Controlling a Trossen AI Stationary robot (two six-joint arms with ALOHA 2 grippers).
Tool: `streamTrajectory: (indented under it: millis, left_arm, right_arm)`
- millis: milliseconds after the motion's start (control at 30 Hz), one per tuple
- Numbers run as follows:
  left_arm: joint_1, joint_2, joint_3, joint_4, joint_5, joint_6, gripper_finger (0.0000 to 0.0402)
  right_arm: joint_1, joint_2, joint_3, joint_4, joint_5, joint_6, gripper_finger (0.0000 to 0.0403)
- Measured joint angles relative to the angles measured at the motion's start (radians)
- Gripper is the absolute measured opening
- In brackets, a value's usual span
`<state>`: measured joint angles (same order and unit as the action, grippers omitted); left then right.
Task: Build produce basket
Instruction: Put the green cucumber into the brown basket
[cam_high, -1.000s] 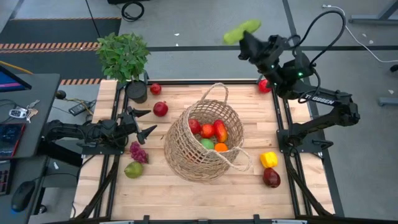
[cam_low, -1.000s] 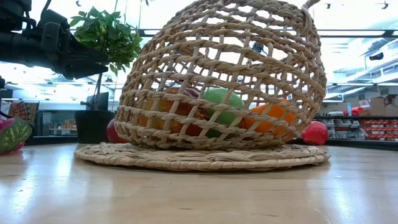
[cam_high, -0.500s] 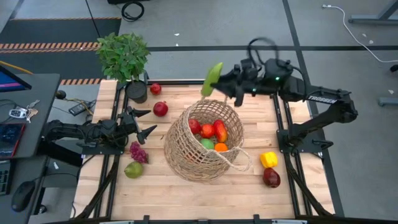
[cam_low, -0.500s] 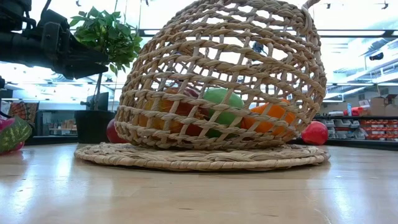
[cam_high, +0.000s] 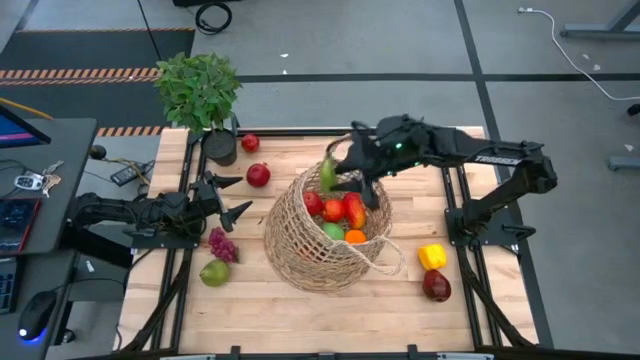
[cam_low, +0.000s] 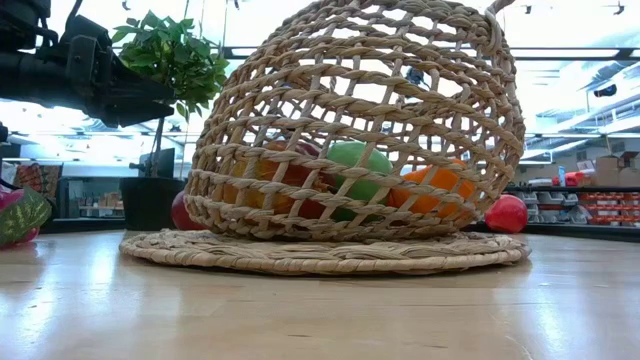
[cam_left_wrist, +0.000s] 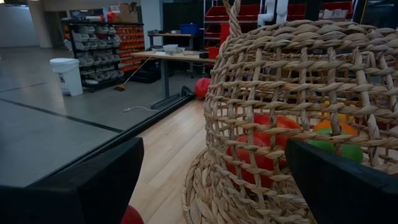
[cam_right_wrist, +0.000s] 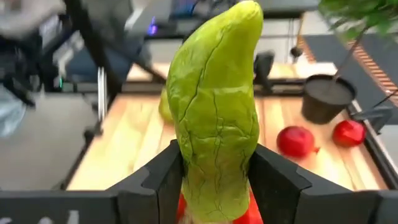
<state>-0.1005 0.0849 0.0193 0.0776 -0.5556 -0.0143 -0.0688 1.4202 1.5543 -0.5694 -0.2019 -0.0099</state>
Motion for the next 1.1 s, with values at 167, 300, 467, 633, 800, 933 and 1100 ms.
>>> streamTrajectory:
  millis: [167, 300, 467, 633, 800, 933, 1100]
  left_arm:
    - [0.0, 0.0, 0.0, 0.0, 0.0, 0.0, 0.0398]
    - [0.0, 0.0, 0.0, 0.0, 0.0, 0.0, 0.0398]
    - [0.0, 0.0, 0.0, 0.0, 0.0, 0.0, 0.0398]
    - [0.0, 0.0, 0.0, 0.0, 0.0, 0.0, 0.0398]
    - [0.0, 0.0, 0.0, 0.0, 0.0, 0.0, 0.0398]
    - [0.0, 0.0, 0.0, 0.0, 0.0, 0.0, 0.0398]
    - [0.0, 0.0, 0.0, 0.0, 0.0, 0.0, 0.0398]
  right_arm:
    - [0.017, 0.052, 0.0, -0.123, 0.003, -0.012, 0.0173]
    - [0.016, 0.102, 0.0, -0.264, -0.006, -0.012, 0.0173]
    - [0.016, 0.154, 0.0, -0.382, -0.015, -0.023, 0.0173]
    - [0.015, 0.166, -0.016, -0.391, 0.0, -0.063, 0.0173]
    - [0.002, 0.137, -0.108, -0.362, -0.002, -0.08, 0.0173]
    - [0.0, 0.131, -0.178, -0.361, -0.001, -0.079, 0.0173]
    - [0.011, 0.131, -0.224, -0.38, -0.008, -0.064, 0.0173]
